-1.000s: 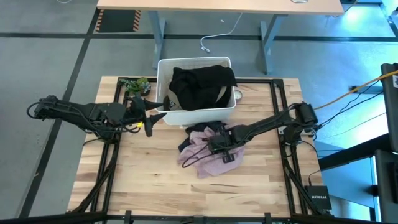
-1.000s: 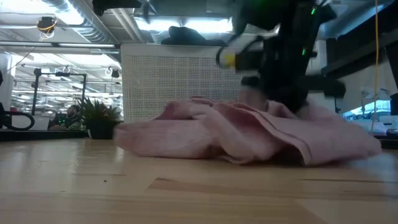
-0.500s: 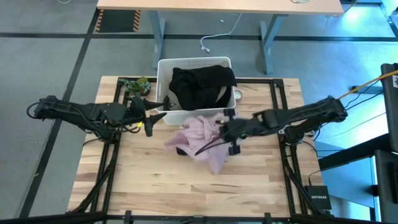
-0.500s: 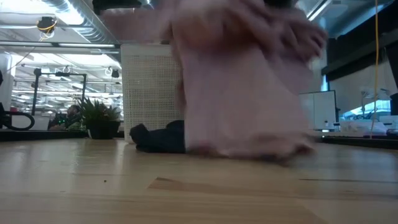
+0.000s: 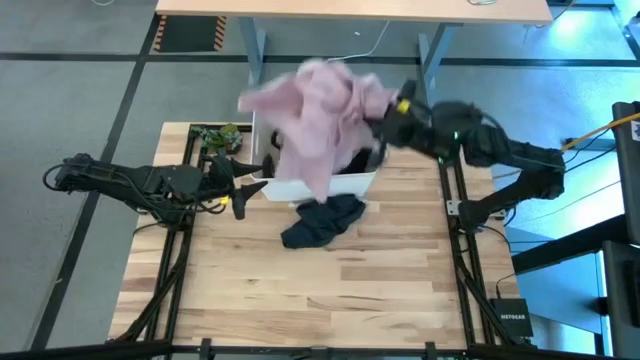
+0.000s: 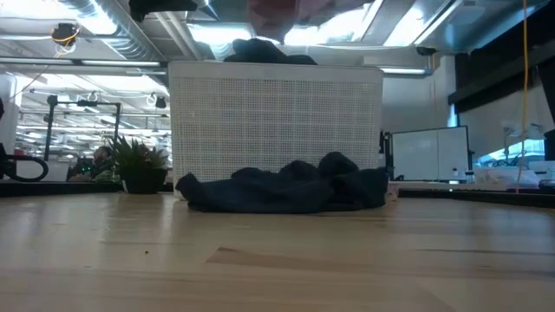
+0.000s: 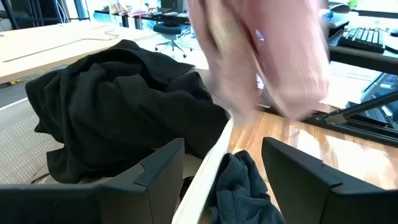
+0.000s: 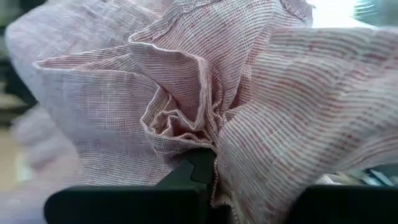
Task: Sort clothes
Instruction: Put the pink shirt into the white bin
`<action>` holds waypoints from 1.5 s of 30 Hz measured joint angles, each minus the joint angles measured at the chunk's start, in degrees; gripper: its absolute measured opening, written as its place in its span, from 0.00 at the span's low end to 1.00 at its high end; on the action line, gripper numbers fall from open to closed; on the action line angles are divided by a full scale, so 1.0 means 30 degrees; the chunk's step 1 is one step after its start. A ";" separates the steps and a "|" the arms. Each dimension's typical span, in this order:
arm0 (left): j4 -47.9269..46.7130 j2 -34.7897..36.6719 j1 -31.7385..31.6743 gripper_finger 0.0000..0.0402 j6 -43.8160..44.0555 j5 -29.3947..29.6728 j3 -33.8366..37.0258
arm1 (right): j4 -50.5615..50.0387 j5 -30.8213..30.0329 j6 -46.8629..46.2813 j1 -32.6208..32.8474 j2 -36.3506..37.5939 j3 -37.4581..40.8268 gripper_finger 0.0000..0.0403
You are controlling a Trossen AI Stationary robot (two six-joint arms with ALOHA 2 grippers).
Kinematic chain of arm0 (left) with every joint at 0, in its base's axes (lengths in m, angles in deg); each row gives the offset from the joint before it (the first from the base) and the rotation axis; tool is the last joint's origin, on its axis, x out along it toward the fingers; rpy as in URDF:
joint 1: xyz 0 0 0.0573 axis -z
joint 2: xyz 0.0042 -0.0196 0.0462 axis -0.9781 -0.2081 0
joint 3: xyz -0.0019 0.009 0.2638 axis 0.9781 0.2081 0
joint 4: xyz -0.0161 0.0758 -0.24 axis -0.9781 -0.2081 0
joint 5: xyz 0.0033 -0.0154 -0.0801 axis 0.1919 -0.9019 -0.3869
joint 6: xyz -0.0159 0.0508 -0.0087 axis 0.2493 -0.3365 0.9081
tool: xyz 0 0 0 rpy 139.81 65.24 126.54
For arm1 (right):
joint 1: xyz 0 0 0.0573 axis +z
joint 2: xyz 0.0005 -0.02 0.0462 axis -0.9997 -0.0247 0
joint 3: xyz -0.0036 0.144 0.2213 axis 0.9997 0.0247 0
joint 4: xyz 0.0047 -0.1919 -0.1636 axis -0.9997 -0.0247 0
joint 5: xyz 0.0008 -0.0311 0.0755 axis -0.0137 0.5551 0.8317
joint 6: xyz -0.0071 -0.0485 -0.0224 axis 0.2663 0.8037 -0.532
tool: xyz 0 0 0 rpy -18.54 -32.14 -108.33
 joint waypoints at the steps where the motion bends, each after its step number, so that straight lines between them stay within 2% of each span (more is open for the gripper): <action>1: 0.0000 -0.0002 0.0000 0.52 -0.0002 0.0000 0.0000 | 0.0504 0.0193 0.0142 -0.0660 0.0000 0.0000 0.09; 4: -0.0006 -0.0004 0.0000 0.52 -0.0010 0.0000 0.0000 | 0.0589 0.1228 -0.0111 -0.2736 -0.0194 0.0057 0.09; 8: -0.0005 -0.0004 0.0000 0.52 -0.0010 0.0000 0.0000 | -0.0375 0.3243 -0.1982 -0.5176 -0.1159 0.0809 0.09; 14: 0.0007 -0.0002 0.0000 0.52 -0.0010 0.0000 0.0000 | -0.0225 0.6444 -0.4538 -0.7590 -0.4223 0.2926 0.09; 18: -0.0058 -0.0002 0.0000 0.52 -0.0017 -0.0002 0.0000 | 0.0306 0.6815 -0.5869 -0.8097 -0.6853 0.4315 0.09; 22: -0.0094 -0.0007 0.0000 0.52 -0.0078 0.0000 0.0000 | 0.1057 0.6816 -0.5901 -0.8032 -0.8955 0.5216 0.09; 27: -0.0092 -0.0002 0.0000 0.52 -0.0097 0.0000 0.0000 | 0.1033 0.6935 -0.6244 -0.8039 -0.9785 0.5209 0.10; 31: -0.0090 -0.0002 0.0000 0.52 -0.0097 0.0000 0.0000 | 0.0218 0.7138 -0.7580 -0.8039 -0.9334 0.4996 0.19; 35: -0.0073 -0.0005 0.0000 0.52 -0.0076 0.0000 0.0000 | -0.0946 0.7583 -0.8458 -0.8023 -0.8759 0.4242 0.32; 41: -0.0185 -0.0007 0.0000 0.52 0.0357 0.0000 0.0000 | -0.2866 0.7627 -0.8523 -0.8002 -0.7990 0.2534 0.53; 45: -0.0416 -0.0003 0.0000 0.52 0.0503 0.0000 0.0000 | -0.4274 0.7625 -0.8495 -0.7995 -0.7295 0.1362 0.61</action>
